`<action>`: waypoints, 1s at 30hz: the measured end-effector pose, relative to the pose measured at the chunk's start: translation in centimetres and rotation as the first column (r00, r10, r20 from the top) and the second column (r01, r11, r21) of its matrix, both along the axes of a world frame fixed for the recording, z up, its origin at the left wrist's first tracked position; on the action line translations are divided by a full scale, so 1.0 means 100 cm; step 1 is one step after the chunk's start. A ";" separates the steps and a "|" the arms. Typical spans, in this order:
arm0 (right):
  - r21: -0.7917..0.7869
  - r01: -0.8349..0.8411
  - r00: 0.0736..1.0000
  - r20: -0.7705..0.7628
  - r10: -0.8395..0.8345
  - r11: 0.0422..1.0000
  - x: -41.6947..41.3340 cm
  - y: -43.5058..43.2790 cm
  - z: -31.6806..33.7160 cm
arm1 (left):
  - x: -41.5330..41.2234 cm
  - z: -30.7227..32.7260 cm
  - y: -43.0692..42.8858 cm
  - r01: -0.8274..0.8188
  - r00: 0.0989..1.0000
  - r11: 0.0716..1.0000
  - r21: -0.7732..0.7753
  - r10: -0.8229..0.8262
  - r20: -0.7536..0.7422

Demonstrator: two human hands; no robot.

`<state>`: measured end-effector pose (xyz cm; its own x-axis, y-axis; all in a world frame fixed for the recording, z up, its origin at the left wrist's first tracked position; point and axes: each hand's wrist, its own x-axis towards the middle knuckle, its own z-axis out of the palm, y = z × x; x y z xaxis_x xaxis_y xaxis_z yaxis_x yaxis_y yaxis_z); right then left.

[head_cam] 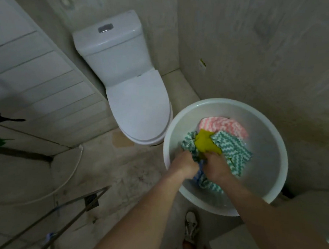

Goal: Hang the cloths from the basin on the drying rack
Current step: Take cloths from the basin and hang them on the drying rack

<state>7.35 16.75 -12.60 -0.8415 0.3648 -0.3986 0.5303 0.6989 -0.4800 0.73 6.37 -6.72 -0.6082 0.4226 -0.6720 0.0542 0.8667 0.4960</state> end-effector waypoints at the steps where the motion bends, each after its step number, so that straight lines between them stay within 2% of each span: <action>1: -0.061 0.130 0.990 -0.053 -0.133 0.990 -0.002 -0.002 0.002 | -0.001 0.001 0.000 -0.054 0.998 0.998 0.025 0.054 -0.033; 2: -0.120 0.255 0.963 -0.060 -0.264 0.959 -0.004 -0.003 0.005 | -0.002 0.004 -0.001 -0.128 0.988 0.990 0.062 0.133 -0.083; 4: -0.263 0.500 0.854 -0.006 -0.520 0.825 -0.009 -0.004 0.013 | -0.005 0.011 -0.006 -0.303 0.923 0.925 0.230 0.345 -0.171; 5: -0.342 0.588 0.785 0.024 -0.619 0.733 -0.012 -0.004 0.017 | -0.007 0.018 -0.009 -0.376 0.880 0.862 0.339 0.447 -0.162; 7: -0.485 0.656 0.670 0.021 -0.742 0.579 -0.017 0.001 0.029 | -0.011 0.035 -0.017 -0.509 0.802 0.697 0.504 0.597 -0.016; 10: -0.707 0.582 0.579 0.012 -0.815 0.403 -0.024 0.006 0.066 | -0.018 0.070 -0.028 -0.651 0.712 0.481 0.588 0.655 0.252; 13: -0.827 0.487 0.536 0.030 -0.844 0.280 -0.032 0.009 0.103 | -0.027 0.102 -0.035 -0.774 0.606 0.310 0.551 0.615 0.505; 16: -0.893 0.431 0.499 0.118 -0.858 0.128 -0.038 0.019 0.120 | -0.033 0.129 -0.041 -0.813 0.559 0.247 0.528 0.589 0.584; 18: -0.919 0.390 0.489 0.259 -0.833 -0.057 -0.039 0.025 0.131 | -0.034 0.141 -0.045 -0.805 0.568 0.245 0.540 0.580 0.583; 19: -0.925 0.358 0.515 0.310 -0.799 -0.128 -0.038 0.027 0.138 | -0.035 0.146 -0.047 -0.798 0.576 0.252 0.548 0.586 0.569; 21: -0.941 0.312 0.629 0.309 -0.713 -0.133 -0.041 0.023 0.155 | -0.035 0.158 -0.052 -0.781 0.591 0.255 0.571 0.599 0.540; 23: -0.968 0.249 0.751 0.222 -0.622 -0.045 -0.047 0.016 0.177 | -0.037 0.170 -0.061 -0.754 0.616 0.263 0.601 0.601 0.509; 26: -0.984 0.140 0.835 0.060 -0.547 0.107 -0.062 -0.003 0.207 | -0.040 0.186 -0.081 -0.675 0.694 0.317 0.666 0.580 0.426; 30: -0.968 -0.042 0.948 -0.116 -0.295 0.246 -0.082 -0.039 0.237 | -0.048 0.207 -0.107 -0.546 0.767 0.379 0.747 0.585 0.264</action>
